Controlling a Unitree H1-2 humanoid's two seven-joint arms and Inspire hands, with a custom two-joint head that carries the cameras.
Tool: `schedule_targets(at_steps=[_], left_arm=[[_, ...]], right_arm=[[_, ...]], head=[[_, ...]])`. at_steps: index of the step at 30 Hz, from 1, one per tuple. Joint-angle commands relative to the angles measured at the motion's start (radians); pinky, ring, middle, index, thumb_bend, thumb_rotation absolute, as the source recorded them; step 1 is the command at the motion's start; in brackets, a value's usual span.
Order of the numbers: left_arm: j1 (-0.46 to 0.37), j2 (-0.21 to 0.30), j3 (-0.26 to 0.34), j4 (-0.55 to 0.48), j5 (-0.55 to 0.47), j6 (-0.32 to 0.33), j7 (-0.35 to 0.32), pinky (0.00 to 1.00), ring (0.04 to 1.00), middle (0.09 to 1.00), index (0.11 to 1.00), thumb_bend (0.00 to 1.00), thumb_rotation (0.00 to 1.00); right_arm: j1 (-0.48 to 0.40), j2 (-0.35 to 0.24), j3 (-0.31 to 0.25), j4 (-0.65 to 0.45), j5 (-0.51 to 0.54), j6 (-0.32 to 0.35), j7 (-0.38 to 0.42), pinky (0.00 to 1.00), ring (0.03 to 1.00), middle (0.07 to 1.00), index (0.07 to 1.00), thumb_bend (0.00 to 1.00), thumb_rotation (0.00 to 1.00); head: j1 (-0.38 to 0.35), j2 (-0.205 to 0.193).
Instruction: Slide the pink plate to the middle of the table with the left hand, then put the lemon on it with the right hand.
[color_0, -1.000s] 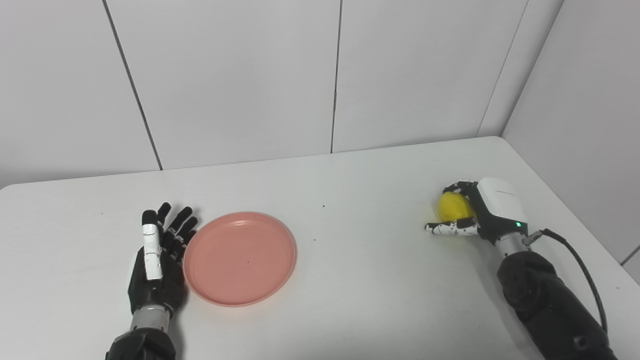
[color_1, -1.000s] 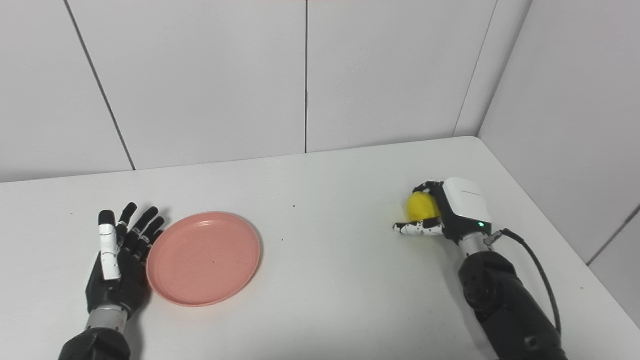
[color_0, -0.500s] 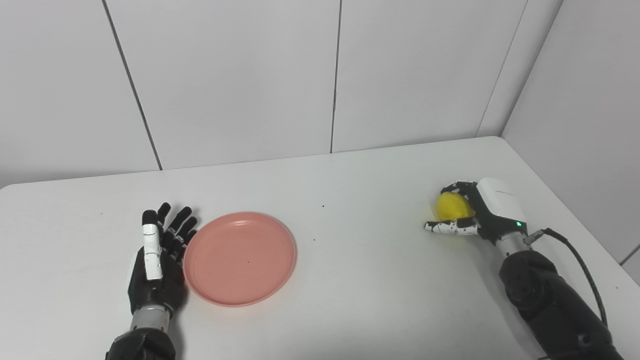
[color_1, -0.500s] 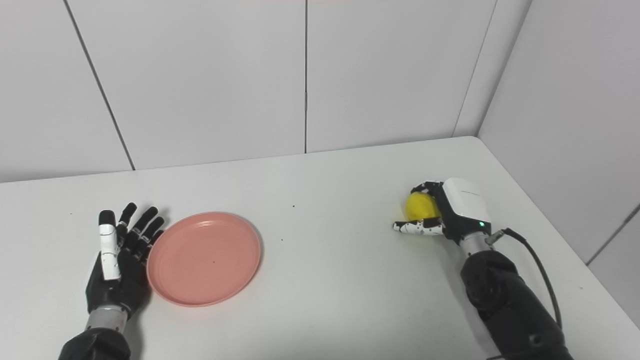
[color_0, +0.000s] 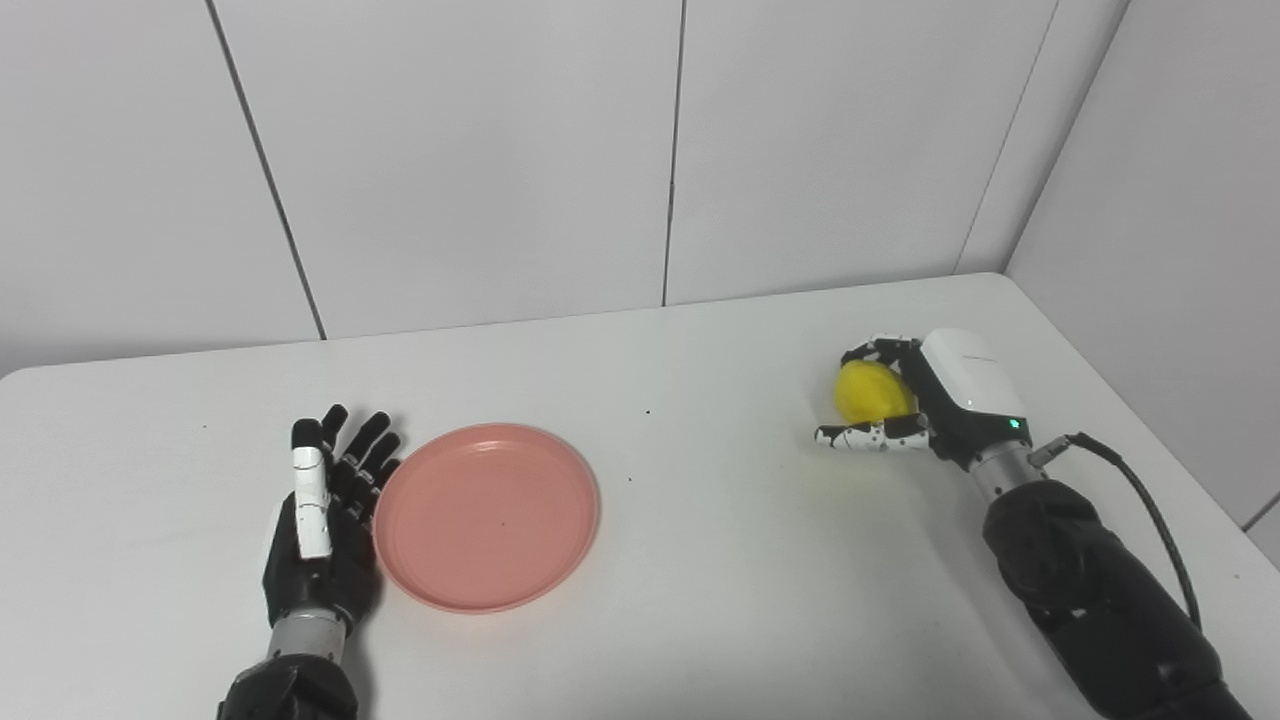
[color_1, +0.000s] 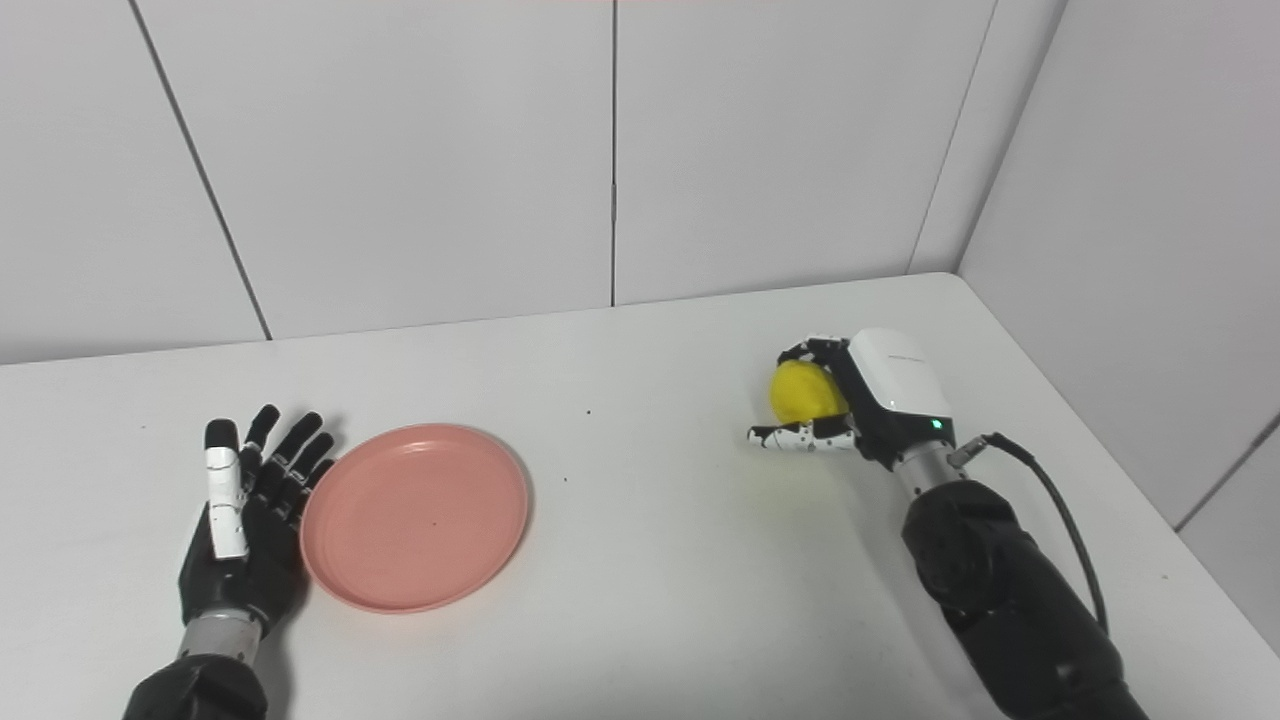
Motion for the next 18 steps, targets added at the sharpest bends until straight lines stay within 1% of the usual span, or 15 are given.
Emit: schedule_targets(at_steps=[1, 3, 6, 7, 8, 9, 10, 11, 12, 13, 18], left_arm=[[-0.003, -0.02, -0.008, -0.024, -0.001, 0.011, 0.008, 0.94, 0.891, 0.863, 0.953, 0.81, 0.81], [-0.002, -0.024, -0.011, -0.024, -0.001, 0.01, 0.007, 0.94, 0.891, 0.863, 0.956, 0.82, 0.81], [0.001, -0.03, -0.017, -0.028, -0.002, 0.012, 0.001, 0.96, 0.907, 0.879, 0.969, 0.82, 0.81], [0.002, -0.033, -0.019, -0.028, -0.004, 0.011, -0.002, 0.96, 0.908, 0.879, 0.97, 0.82, 0.81], [0.003, -0.035, -0.02, -0.027, -0.005, 0.01, -0.004, 0.98, 0.917, 0.883, 0.975, 0.81, 0.81], [0.004, -0.038, -0.024, -0.026, -0.004, 0.006, -0.004, 0.99, 0.921, 0.885, 0.978, 0.81, 0.81], [0.005, -0.039, -0.027, -0.025, -0.002, 0.003, -0.004, 0.99, 0.927, 0.886, 0.984, 0.8, 0.81], [0.007, -0.044, -0.03, -0.026, 0.004, 0.002, 0.001, 1.0, 0.928, 0.886, 0.986, 0.8, 0.81], [0.008, -0.048, -0.033, -0.027, 0.009, 0.002, 0.006, 0.99, 0.923, 0.882, 0.979, 0.8, 0.81], [0.01, -0.054, -0.036, -0.03, 0.015, 0.001, 0.013, 0.99, 0.919, 0.878, 0.975, 0.8, 0.81], [0.015, -0.071, -0.048, -0.03, 0.035, -0.001, 0.034, 0.97, 0.896, 0.858, 0.959, 0.81, 0.81]], right_arm=[[-0.052, -0.029, -0.019, -0.06, 0.002, -0.043, 0.003, 0.18, 0.224, 0.3, 0.378, 0.55, 0.35], [-0.06, -0.028, -0.02, -0.086, 0.004, -0.037, 0.02, 0.17, 0.217, 0.292, 0.368, 0.55, 0.36], [-0.066, -0.026, -0.023, -0.126, 0.01, -0.022, 0.056, 0.17, 0.218, 0.296, 0.377, 0.55, 0.42], [-0.069, -0.024, -0.023, -0.139, 0.01, -0.023, 0.063, 0.17, 0.218, 0.297, 0.378, 0.55, 0.42], [-0.07, -0.022, -0.024, -0.148, 0.009, -0.025, 0.069, 0.17, 0.215, 0.293, 0.38, 0.55, 0.41], [-0.073, -0.019, -0.023, -0.158, 0.009, -0.035, 0.07, 0.17, 0.213, 0.292, 0.381, 0.55, 0.41], [-0.074, -0.016, -0.023, -0.166, 0.009, -0.041, 0.072, 0.17, 0.217, 0.296, 0.394, 0.55, 0.38], [-0.078, -0.01, -0.021, -0.177, 0.007, -0.045, 0.071, 0.17, 0.218, 0.297, 0.399, 0.55, 0.37], [-0.081, -0.006, -0.02, -0.185, 0.005, -0.048, 0.07, 0.17, 0.221, 0.3, 0.407, 0.55, 0.35], [-0.085, -0.002, -0.018, -0.195, 0.003, -0.048, 0.073, 0.17, 0.222, 0.301, 0.408, 0.56, 0.35], [-0.103, 0.008, -0.008, -0.218, 0.0, -0.065, 0.088, 0.18, 0.222, 0.302, 0.397, 0.55, 0.38]], head=[[0.012, -0.001], [0.024, -0.003], [0.043, -0.005], [0.06, -0.008], [0.06, -0.008], [0.083, -0.011], [0.083, -0.011], [0.102, -0.013], [0.105, -0.014], [0.124, -0.014], [0.157, -0.016]])
